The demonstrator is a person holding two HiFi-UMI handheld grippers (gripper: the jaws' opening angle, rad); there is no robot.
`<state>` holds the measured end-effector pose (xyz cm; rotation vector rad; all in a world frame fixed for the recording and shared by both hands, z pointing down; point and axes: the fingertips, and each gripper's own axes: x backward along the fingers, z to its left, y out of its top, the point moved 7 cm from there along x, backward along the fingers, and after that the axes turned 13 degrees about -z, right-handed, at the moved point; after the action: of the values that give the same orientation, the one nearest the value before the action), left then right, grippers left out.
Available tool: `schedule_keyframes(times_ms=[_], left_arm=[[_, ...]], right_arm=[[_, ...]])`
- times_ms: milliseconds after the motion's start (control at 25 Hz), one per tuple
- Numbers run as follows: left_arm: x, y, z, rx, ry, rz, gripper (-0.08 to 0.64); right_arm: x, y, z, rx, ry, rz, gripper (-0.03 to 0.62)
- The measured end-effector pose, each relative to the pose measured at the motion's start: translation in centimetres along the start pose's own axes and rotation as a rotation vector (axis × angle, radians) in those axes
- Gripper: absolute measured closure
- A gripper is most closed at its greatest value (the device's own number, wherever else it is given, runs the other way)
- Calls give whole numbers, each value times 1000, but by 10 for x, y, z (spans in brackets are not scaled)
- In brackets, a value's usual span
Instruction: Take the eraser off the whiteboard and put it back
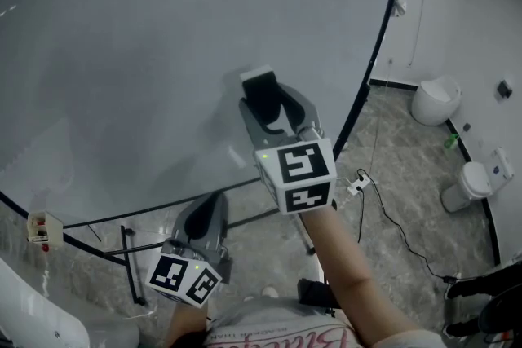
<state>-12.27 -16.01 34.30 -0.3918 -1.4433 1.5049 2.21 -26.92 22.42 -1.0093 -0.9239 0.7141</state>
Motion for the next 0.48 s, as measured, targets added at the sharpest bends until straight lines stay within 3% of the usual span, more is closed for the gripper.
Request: schedule_keyframes(times_ms=[480], left_arm=[[1, 1, 11, 6, 37, -4, 561]], right_arm=[[-36, -7, -6, 80, -56, 68, 354]])
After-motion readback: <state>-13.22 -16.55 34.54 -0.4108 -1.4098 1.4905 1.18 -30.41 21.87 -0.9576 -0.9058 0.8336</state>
